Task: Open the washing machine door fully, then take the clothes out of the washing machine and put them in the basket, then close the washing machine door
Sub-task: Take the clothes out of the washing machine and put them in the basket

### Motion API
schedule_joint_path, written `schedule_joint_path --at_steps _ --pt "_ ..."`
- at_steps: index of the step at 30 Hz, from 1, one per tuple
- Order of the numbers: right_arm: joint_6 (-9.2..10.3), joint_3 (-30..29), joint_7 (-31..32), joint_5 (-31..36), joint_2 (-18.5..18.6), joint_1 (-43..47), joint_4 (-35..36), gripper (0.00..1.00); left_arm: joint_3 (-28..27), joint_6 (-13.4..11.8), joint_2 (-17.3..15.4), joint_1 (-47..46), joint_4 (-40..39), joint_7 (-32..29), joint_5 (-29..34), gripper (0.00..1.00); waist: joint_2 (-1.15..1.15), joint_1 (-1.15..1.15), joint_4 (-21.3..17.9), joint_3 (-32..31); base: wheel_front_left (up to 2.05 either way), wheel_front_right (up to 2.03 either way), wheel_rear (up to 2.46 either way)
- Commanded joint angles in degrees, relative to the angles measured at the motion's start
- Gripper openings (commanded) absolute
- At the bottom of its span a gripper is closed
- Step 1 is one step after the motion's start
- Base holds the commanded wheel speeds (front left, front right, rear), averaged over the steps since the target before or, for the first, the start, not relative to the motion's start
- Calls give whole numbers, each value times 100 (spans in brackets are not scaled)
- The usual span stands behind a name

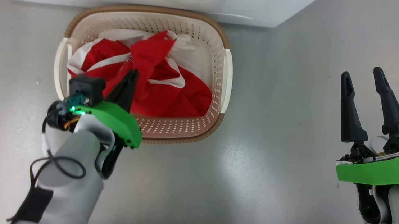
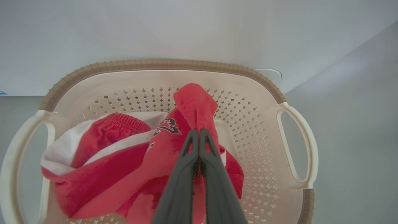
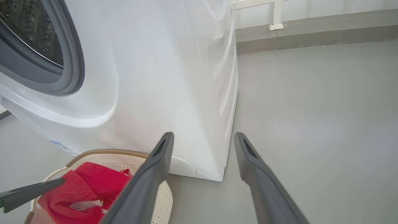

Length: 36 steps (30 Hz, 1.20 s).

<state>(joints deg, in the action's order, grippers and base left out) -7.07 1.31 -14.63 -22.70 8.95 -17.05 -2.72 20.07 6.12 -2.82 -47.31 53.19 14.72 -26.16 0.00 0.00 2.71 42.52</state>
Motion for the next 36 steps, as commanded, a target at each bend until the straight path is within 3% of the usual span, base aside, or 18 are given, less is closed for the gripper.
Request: schedule_joint_path --at_steps 1,5,6,8,10,11,21,36 --pt "-42 141 -37 42 -10 40 141 100 -117 36 -139 -42 93 28 82 0 0 0 -33 66 0 0 0" --pt "-42 148 -37 45 -15 -2 140 100 -171 72 -94 -280 423 28 69 0 0 0 -57 113 0 0 0" --pt "-42 149 -37 45 -16 -12 138 100 -171 83 -84 -344 513 28 79 6 0 0 -63 125 0 0 0" --pt "-42 149 -37 47 -18 -27 131 100 -175 96 -67 -447 708 28 90 47 0 0 -71 133 0 0 0" --pt "-42 144 -37 53 -23 -37 121 100 -201 106 -55 -521 804 28 93 95 0 0 -76 134 0 0 0" --pt "-42 141 -37 55 -27 -39 117 100 -207 111 -51 -548 848 28 99 100 0 0 -78 133 0 0 0" --pt "-42 129 -37 63 -20 -26 96 100 -402 130 -30 -582 781 28 192 100 0 0 -42 62 0 0 0" --pt "-42 79 -37 27 2 192 -85 100 -1251 135 -46 281 -524 28 769 100 0 0 -6 -692 0 0 0"
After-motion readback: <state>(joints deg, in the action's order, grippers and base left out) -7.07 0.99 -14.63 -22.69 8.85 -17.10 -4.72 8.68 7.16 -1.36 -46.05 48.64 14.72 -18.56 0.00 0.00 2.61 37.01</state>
